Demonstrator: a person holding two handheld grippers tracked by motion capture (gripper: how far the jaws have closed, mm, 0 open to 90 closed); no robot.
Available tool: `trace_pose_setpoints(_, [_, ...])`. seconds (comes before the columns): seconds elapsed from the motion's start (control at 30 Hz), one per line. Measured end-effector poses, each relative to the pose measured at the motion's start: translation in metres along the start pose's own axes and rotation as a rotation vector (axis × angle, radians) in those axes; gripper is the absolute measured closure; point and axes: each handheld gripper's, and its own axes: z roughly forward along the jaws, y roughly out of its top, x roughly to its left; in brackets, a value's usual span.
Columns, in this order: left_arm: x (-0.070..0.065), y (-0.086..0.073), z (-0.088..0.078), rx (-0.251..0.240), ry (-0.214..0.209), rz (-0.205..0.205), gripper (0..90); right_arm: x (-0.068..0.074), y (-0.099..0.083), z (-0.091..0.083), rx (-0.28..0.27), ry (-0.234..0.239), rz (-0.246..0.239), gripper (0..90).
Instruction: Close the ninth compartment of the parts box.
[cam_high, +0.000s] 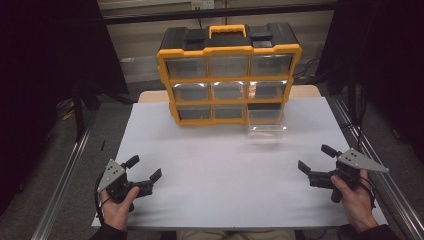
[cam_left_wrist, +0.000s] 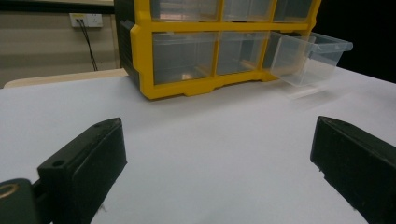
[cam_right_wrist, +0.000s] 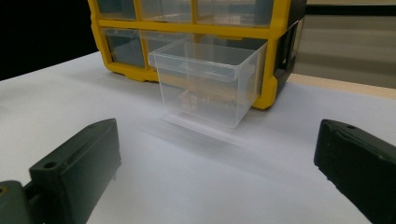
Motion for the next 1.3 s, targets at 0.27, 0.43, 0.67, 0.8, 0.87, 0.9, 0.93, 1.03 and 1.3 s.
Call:
trace_pose_setpoints(0.27, [0.002,0.000,0.000,0.013,0.003,0.006,2.9,0.001,0.000,0.002,0.015,0.012,0.007,0.0])
trace_pose_setpoints(0.43, [0.003,0.000,0.000,0.008,0.006,-0.007,2.9,0.003,-0.001,0.004,0.018,0.032,-0.007,0.0])
trace_pose_setpoints(0.67, [0.002,0.001,0.001,0.015,-0.004,-0.001,3.1,0.007,0.000,0.006,0.026,0.056,-0.021,0.0])
trace_pose_setpoints(0.8, [0.003,0.000,0.001,0.022,0.005,-0.003,3.1,0.010,0.000,0.008,0.029,0.072,-0.029,0.0])
trace_pose_setpoints(0.87, [0.003,0.000,0.001,0.022,0.008,-0.002,3.1,0.011,0.000,0.011,0.035,0.086,-0.029,0.0])
trace_pose_setpoints(0.9, [0.003,0.000,0.001,0.023,0.008,-0.003,3.1,0.012,0.000,0.012,0.039,0.081,-0.025,0.0])
trace_pose_setpoints(0.93, [0.003,0.000,0.001,0.023,0.008,-0.003,3.1,0.012,0.000,0.012,0.039,0.081,-0.025,0.0])
trace_pose_setpoints(1.03, [0.002,0.001,0.001,0.026,0.009,0.000,3.1,0.015,0.001,0.016,0.046,0.088,-0.028,0.0])
trace_pose_setpoints(1.3, [-0.001,0.001,-0.001,0.023,-0.005,0.005,3.2,0.019,0.008,0.023,0.046,0.124,-0.063,0.0])
